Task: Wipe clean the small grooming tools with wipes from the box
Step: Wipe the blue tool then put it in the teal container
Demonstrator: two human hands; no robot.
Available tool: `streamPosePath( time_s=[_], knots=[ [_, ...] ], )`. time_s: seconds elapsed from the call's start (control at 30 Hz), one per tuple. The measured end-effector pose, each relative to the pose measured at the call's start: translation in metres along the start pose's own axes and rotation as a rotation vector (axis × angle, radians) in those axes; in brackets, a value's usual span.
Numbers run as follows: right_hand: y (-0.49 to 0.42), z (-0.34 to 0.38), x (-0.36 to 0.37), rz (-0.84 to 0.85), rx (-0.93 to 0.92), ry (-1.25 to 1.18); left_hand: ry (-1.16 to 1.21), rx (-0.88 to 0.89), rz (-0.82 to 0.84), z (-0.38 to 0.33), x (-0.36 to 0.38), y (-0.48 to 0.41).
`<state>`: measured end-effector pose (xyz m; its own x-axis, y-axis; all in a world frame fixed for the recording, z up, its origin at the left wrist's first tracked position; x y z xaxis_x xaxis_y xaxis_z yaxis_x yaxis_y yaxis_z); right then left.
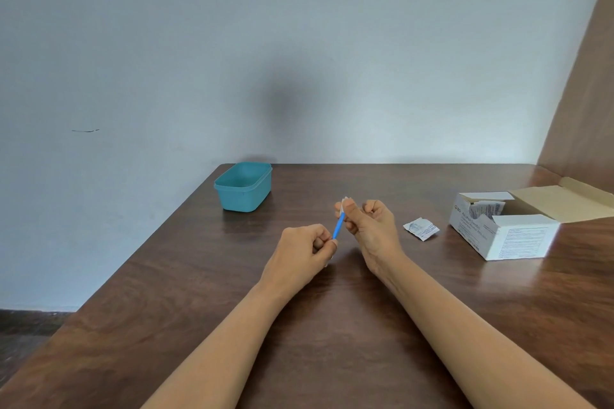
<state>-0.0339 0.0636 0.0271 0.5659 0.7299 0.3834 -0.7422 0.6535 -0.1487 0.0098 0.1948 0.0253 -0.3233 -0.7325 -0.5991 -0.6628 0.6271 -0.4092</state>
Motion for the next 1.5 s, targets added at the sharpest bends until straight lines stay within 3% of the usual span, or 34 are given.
streamPosePath(
  time_s=[0.27, 0.5, 0.73, 1.03, 1.17, 1.37, 1.5],
  knots=[
    [-0.001, -0.004, -0.003, -0.04, 0.057, -0.041, 0.016, 0.011, 0.0, -0.002, -0.001, 0.0],
    [0.002, -0.005, 0.004, 0.087, 0.02, 0.048, 0.01, 0.011, -0.005, -0.001, -0.001, 0.0],
    [0.003, -0.005, 0.001, 0.04, 0.072, 0.1, 0.017, -0.004, 0.003, -0.001, -0.001, 0.0],
    [0.001, -0.006, 0.004, 0.161, 0.14, 0.062, 0.062, -0.02, -0.023, -0.003, -0.004, -0.001],
    [-0.001, -0.001, 0.003, 0.156, 0.086, 0.075, 0.195, -0.067, -0.019, -0.002, -0.004, -0.002],
    [-0.002, 0.003, 0.005, 0.209, 0.055, 0.095, 0.626, -0.295, -0.245, 0.008, -0.016, -0.007],
    [0.002, 0.002, 0.008, 0.281, 0.034, 0.233, 0.743, -0.359, -0.22, 0.007, -0.017, -0.007]
  ],
)
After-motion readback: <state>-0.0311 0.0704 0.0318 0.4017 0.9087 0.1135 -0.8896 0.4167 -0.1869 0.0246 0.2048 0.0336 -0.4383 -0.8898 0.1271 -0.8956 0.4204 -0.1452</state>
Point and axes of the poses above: each hand's wrist, its own y-axis away from the middle knuckle, its own x-axis out of the palm, z = x × y, the point moved 3 cm from there along -y, towards the middle knuckle, and after that the axes turned 5 degrees about y, right-handed, at the moved point
